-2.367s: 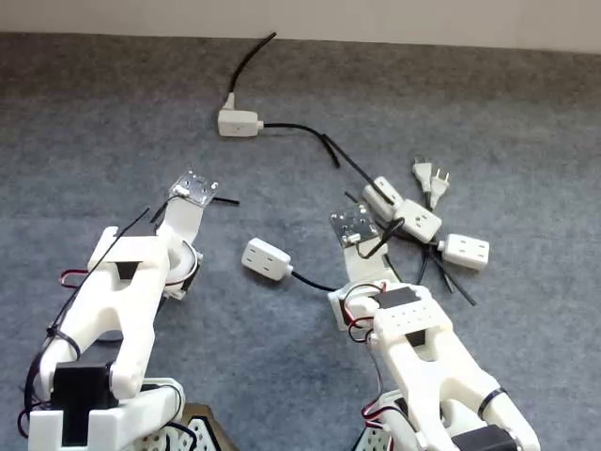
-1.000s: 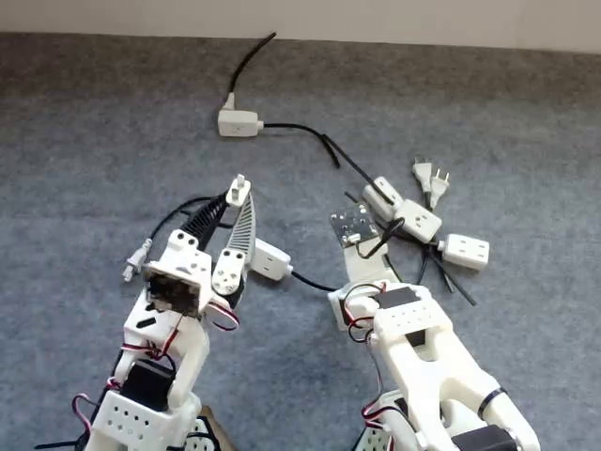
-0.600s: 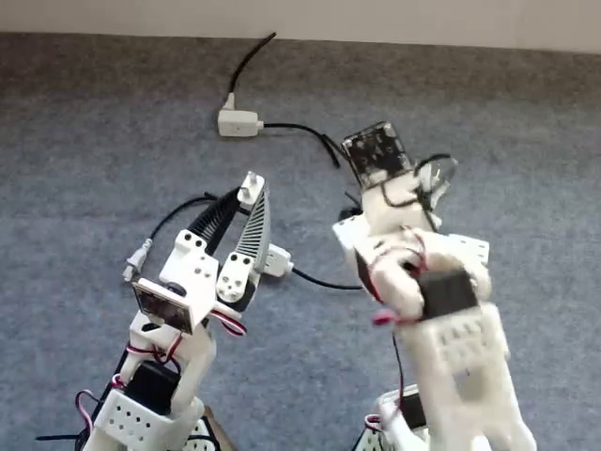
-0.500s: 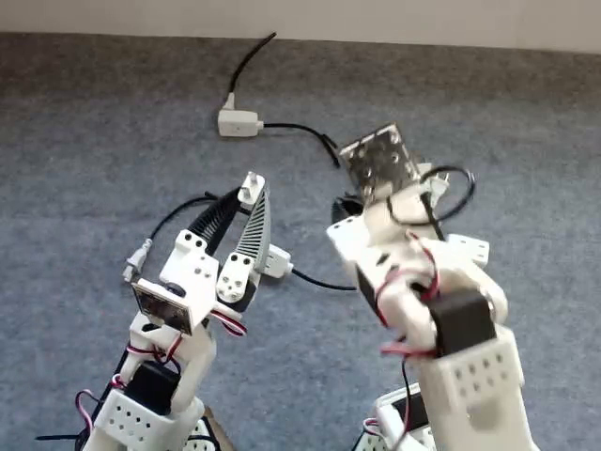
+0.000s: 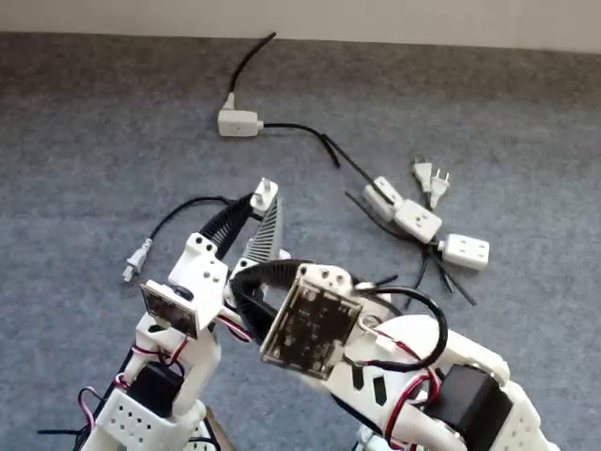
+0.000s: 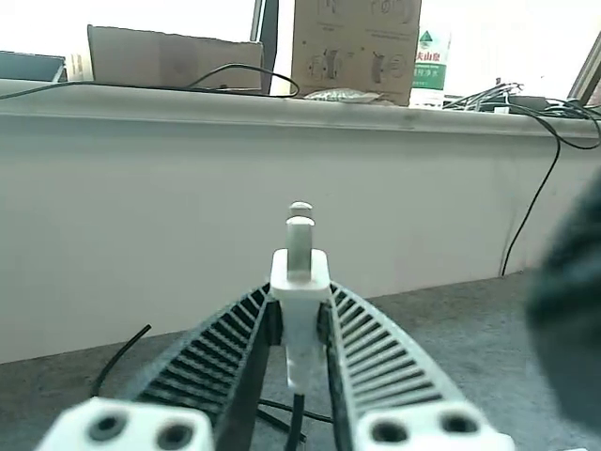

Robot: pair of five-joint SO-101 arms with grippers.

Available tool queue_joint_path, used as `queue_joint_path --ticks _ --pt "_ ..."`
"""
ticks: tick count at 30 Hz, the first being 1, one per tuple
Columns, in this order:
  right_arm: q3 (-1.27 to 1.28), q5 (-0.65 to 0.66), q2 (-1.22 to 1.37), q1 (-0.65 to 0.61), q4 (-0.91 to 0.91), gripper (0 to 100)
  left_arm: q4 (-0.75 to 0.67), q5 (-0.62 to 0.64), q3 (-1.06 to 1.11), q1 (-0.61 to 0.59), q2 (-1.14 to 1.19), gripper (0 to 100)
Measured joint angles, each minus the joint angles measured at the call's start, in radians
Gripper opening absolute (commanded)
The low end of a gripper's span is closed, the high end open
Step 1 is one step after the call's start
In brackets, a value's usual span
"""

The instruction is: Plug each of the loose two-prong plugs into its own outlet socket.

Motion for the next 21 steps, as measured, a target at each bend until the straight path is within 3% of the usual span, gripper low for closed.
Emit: queue_joint_path --ticks 8,21 --pt "0.115 0.126 0.002 0.009 -0.183 0.9 0.0 0.0 0.0 0.04 0.0 1" --pt "0.399 0.172 0.014 0.344 -0.568 0.9 0.002 0.0 0.0 0.035 0.002 1"
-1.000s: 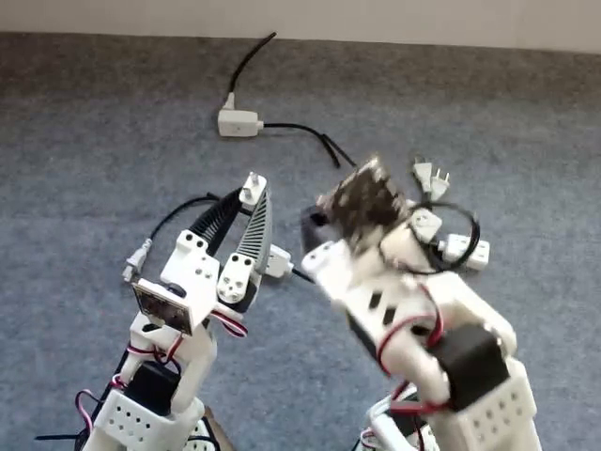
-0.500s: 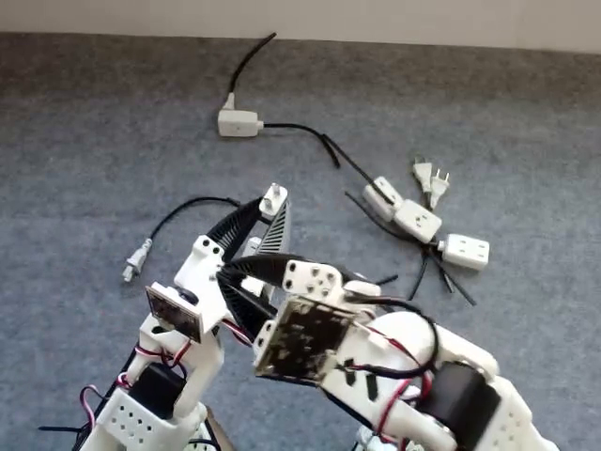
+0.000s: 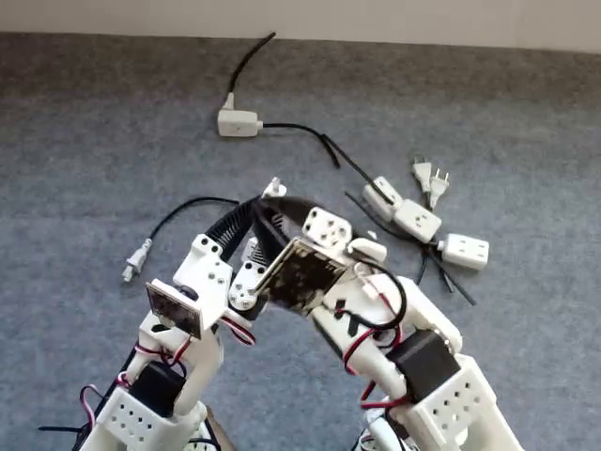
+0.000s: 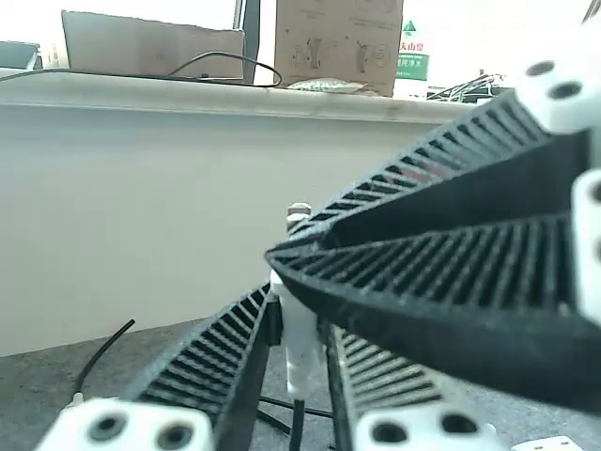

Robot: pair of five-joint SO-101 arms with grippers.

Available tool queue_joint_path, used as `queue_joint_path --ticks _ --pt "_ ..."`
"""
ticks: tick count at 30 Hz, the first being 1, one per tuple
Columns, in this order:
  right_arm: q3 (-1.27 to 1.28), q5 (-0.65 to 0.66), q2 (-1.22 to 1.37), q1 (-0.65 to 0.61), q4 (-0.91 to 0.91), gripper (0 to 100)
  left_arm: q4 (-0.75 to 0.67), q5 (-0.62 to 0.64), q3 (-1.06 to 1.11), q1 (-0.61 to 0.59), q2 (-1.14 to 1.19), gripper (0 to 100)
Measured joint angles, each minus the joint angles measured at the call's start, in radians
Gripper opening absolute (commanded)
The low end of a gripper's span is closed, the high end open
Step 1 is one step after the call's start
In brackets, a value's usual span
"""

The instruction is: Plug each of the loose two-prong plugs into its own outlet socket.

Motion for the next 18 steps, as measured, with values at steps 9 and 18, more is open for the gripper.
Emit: queue_joint_path --ticks 9,18 --pt "0.008 -0.002 0.287 0.206 -0.245 0.9 0.006 0.002 0.0 0.002 -0.002 1" --pt "0.014 -0.002 0.362 0.276 -0.288 0.9 0.005 0.002 0.0 0.006 -0.002 1"
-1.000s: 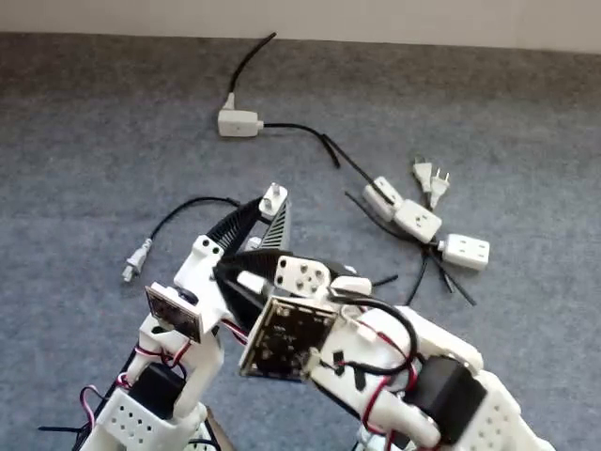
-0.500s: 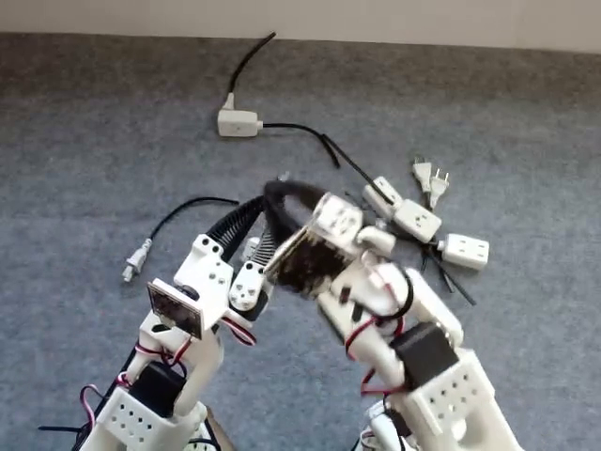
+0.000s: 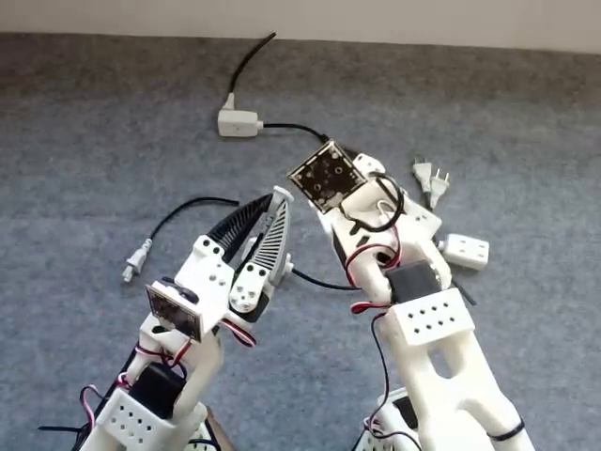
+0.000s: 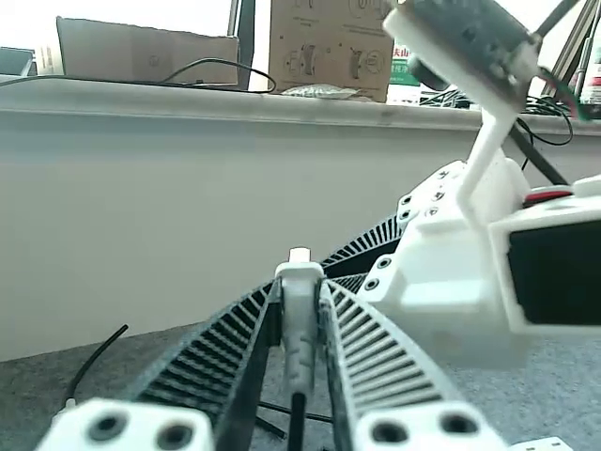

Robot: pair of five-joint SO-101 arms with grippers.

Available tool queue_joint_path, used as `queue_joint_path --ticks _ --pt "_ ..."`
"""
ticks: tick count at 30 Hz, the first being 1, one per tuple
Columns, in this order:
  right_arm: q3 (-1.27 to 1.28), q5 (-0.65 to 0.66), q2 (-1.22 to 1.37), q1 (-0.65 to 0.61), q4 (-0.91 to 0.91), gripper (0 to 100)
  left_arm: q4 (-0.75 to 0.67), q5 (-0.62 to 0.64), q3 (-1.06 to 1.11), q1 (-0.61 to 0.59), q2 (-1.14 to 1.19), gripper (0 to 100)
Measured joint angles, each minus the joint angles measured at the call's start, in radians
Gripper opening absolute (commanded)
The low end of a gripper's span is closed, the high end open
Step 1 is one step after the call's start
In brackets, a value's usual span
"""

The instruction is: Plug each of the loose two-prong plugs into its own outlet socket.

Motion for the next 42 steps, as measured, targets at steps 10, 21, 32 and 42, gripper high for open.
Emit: queue_joint_path --ticks 10,21,32,42 --pt "-0.252 -0.06 -0.173 -0.048 0.362 0.9 0.058 0.0 0.0 -0.055 0.006 1" --pt "-0.184 -0.281 -0.193 -0.037 0.729 5.7 0.417 0.201 -0.13 -0.436 0.006 1" --pt "0.117 -0.261 -0.012 -0.262 0.572 20.5 0.618 0.279 -0.23 -0.704 0.006 1" --pt "0.028 -0.245 0.493 -0.354 0.282 20.5 0.598 0.284 -0.169 -0.712 0.006 1"
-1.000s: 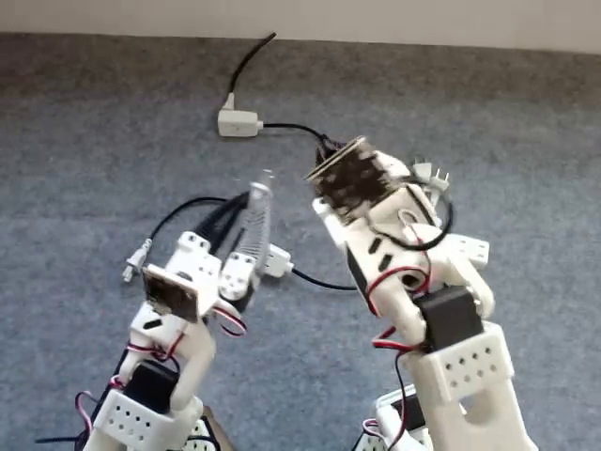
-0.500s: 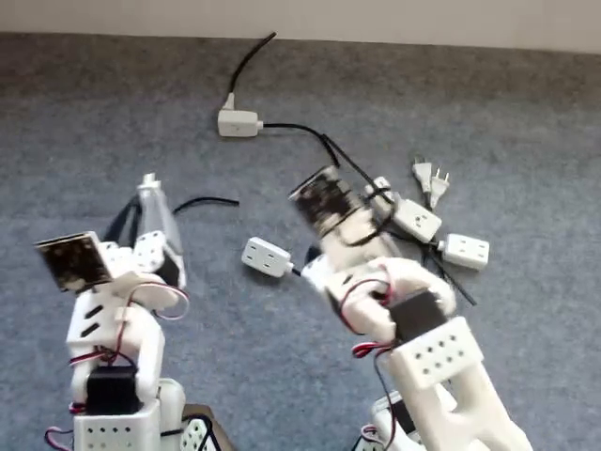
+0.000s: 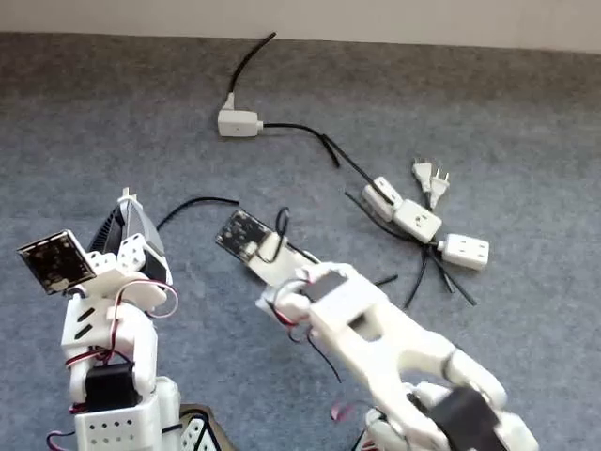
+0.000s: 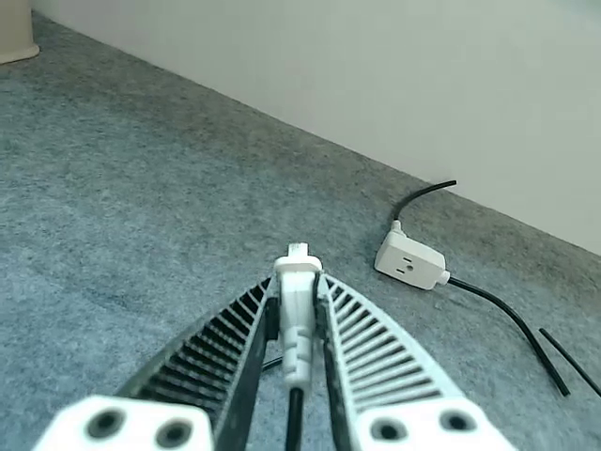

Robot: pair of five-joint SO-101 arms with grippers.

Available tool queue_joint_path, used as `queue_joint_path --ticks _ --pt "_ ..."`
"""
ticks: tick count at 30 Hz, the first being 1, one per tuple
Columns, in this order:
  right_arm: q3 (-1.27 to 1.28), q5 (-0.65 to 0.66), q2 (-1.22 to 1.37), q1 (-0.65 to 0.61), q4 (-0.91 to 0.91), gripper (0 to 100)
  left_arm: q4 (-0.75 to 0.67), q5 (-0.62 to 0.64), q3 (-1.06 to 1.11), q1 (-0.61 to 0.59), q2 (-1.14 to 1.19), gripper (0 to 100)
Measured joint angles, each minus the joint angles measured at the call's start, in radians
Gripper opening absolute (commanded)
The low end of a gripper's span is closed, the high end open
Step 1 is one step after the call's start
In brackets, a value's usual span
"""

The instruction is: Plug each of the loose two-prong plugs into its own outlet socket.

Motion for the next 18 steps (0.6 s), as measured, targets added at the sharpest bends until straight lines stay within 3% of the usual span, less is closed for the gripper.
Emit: queue_joint_path --ticks 7,13,18 --pt "-0.215 0.072 0.305 0.011 -0.014 20.3 -0.026 0.0 0.02 0.0 0.0 1" --pt "-0.302 0.094 0.404 0.035 -0.011 19.7 -0.026 0.0 0.02 0.0 0.0 1" --pt "-0.334 0.091 0.425 0.041 -0.011 6.9 -0.026 0.0 0.02 0.0 0.0 1"
